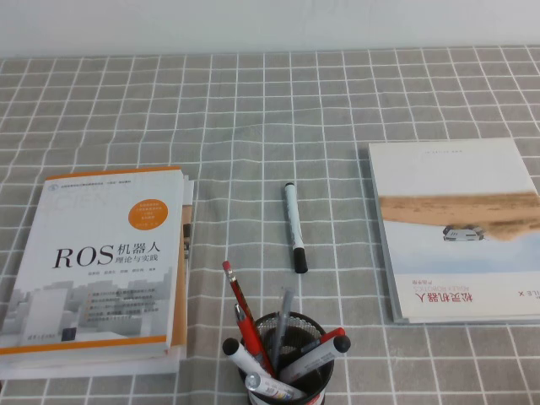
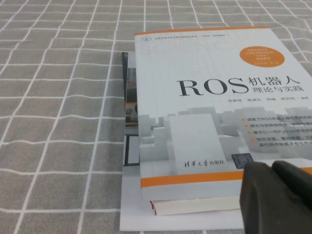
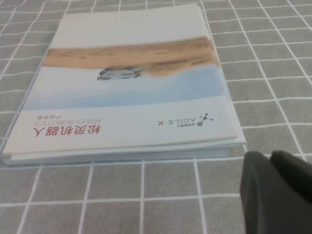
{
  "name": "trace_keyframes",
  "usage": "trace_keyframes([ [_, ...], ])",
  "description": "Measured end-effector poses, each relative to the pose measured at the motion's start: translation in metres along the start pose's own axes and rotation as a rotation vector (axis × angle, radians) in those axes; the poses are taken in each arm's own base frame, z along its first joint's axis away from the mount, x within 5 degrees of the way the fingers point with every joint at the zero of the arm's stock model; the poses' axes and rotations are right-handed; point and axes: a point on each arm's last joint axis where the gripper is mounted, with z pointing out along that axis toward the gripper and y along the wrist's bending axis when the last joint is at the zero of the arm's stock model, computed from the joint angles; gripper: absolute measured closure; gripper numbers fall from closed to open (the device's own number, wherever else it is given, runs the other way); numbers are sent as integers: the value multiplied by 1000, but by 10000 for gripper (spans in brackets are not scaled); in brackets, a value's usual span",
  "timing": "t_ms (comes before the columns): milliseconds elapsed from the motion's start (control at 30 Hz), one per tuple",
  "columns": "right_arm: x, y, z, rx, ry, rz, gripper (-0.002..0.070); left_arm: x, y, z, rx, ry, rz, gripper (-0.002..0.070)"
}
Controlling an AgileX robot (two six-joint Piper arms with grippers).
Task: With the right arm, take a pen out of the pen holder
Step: 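Take a marker out of the pen holder and lay it on the table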
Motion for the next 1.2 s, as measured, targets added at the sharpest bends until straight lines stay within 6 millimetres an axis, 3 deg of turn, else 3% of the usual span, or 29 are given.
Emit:
trace_keyframes([
  [800,-1,0,0,-4,-15,9,689,0,0,0,0,0,0,678],
  [1200,-22,5,-3,-93,-232,286,689,0,0,0,0,0,0,678],
])
